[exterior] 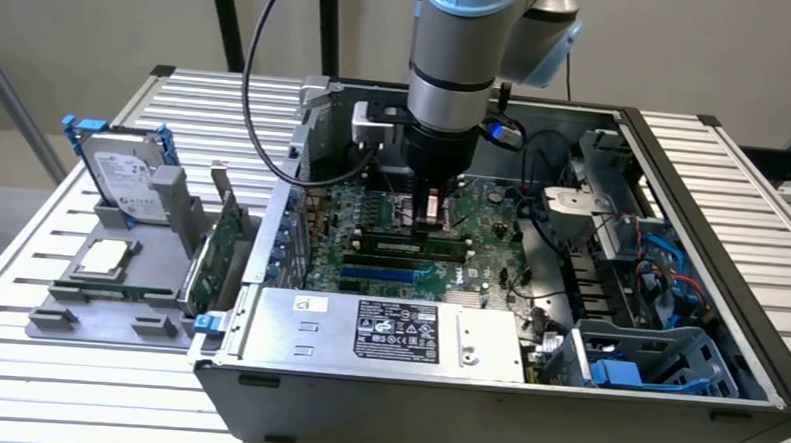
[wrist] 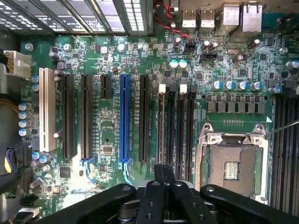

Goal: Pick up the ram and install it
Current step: 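Press down the ram until it locks into place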

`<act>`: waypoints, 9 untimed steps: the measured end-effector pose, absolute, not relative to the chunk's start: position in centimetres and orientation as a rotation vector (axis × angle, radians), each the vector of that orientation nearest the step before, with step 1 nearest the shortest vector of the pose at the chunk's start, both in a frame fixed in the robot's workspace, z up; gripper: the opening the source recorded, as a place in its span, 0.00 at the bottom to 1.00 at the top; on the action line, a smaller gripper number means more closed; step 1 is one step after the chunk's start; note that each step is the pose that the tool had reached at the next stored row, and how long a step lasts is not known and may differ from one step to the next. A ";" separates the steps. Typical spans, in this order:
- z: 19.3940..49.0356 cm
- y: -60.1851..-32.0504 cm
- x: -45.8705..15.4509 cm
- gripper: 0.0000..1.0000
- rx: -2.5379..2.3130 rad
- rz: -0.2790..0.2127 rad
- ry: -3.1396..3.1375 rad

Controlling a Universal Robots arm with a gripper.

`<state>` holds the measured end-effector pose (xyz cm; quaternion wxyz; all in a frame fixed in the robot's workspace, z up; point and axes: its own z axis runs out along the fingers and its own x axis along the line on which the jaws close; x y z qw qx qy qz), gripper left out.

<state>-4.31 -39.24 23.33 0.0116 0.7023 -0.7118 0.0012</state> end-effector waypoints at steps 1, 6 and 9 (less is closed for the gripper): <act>23.2 -39.2 -4.3 0.00 2.190 0.004 -2.220; 22.4 -39.3 -4.3 0.00 2.191 0.008 -2.221; 22.7 -39.2 -4.4 0.00 2.192 0.007 -2.222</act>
